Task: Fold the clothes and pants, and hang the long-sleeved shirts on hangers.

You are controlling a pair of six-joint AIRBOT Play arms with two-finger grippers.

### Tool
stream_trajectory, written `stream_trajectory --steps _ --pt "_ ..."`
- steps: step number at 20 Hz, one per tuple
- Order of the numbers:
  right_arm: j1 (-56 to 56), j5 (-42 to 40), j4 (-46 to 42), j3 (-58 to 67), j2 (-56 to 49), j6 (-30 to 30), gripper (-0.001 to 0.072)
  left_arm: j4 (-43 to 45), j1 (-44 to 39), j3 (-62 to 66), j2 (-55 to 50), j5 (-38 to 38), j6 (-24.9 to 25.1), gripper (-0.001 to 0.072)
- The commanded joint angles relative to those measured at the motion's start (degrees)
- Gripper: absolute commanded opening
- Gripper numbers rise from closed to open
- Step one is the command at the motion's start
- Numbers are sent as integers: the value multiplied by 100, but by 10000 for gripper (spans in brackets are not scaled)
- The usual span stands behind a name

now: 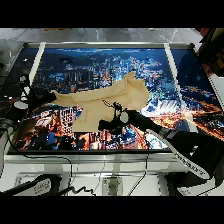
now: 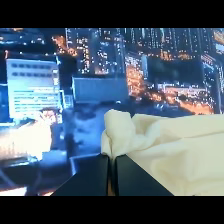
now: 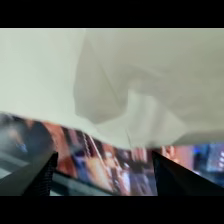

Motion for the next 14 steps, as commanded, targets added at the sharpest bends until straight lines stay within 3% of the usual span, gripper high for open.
stream_trajectory --steps 1,2,3,4,5,10,14 --pt "39 -1390 -177 -13 -109 887 513 0 -2 0 -2 2 0 23" --pt "35 -1685 -238 -13 -116 885 339 0 -2 0 -2 2 0 23" --pt "35 -1871 -321 -11 -122 885 232 0 -2 0 -2 2 0 23" --pt "26 -1967 -367 -9 -122 876 69 0 -2 0 -2 0 0 23" --pt "0 -2009 -459 -9 -114 837 14 0 -2 0 0 -17 0 23" --pt "-927 -1399 -1775 -9 463 767 13 -2 4 0 474 -278 -26 23" --pt "-2065 -678 -2138 -9 1744 -911 13 -44 11 0 1318 -273 -769 23"
